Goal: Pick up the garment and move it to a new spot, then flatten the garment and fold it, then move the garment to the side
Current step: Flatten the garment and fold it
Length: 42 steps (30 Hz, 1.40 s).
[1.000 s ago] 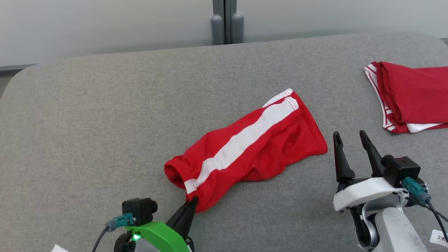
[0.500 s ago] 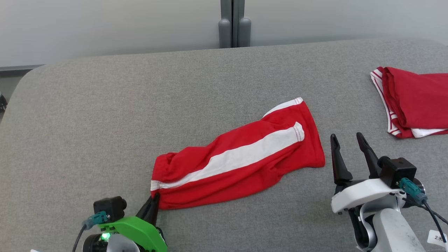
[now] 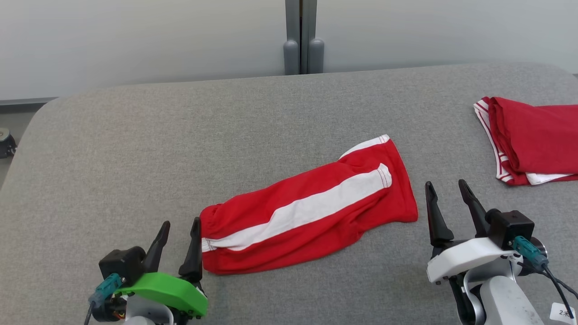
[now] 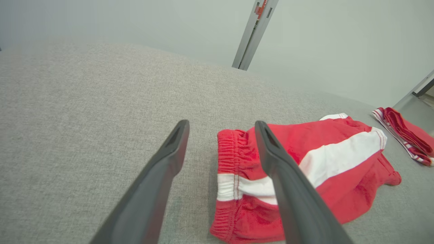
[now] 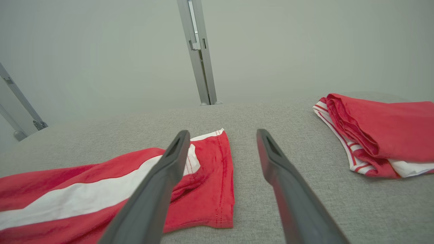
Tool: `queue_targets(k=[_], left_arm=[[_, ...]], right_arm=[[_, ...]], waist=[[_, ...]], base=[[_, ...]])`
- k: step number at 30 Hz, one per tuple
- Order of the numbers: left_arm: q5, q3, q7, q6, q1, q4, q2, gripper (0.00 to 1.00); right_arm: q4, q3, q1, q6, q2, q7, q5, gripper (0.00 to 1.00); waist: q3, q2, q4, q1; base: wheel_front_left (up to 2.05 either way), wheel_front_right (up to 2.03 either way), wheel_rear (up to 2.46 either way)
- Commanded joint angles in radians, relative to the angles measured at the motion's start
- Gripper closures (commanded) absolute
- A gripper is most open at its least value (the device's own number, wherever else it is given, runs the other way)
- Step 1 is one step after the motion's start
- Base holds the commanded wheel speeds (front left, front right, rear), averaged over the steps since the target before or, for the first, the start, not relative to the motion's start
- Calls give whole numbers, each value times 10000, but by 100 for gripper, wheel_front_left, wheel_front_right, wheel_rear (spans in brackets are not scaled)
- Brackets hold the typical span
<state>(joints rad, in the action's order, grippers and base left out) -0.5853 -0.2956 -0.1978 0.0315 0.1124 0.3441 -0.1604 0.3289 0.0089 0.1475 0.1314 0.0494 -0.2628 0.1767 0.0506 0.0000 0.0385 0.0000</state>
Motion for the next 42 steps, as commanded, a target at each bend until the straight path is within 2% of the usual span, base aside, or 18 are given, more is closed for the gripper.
queue_targets(k=[1,7,13,20,34,38,42], left_arm=[[194,36,-137,-119,-91,-165,-99,0],[602,146,-536,-509,-291,-540,133,0],[1195,474,-673,-721,-540,-561,490,0],[1935,1064,-674,-559,-1026,-809,801,0],[2504,1682,-677,-214,-1070,-864,1039,0],[2540,1699,-677,-169,-911,-915,1066,0],[2556,1663,-678,-144,-752,-954,1083,0]], right_arm=[[-8,25,-102,-16,20,-27,-56,0],[-170,144,-20,-16,22,-27,-98,0],[-180,370,-9,-16,22,-27,-8,0],[-72,564,-116,-16,22,-27,112,0],[156,355,45,-16,25,-27,26,0],[560,178,399,-16,14,39,-461,0],[1151,369,1135,-16,30,865,-1227,0]], waist=[[-75,0,47,0],[-286,0,62,0],[-429,0,40,0],[-472,0,34,0],[-374,0,42,0],[-217,0,115,0],[38,0,266,0]], base=[[0,0,0],[0,0,0],[0,0,0],[0,0,0],[0,0,0],[0,0,0],[0,0,0]])
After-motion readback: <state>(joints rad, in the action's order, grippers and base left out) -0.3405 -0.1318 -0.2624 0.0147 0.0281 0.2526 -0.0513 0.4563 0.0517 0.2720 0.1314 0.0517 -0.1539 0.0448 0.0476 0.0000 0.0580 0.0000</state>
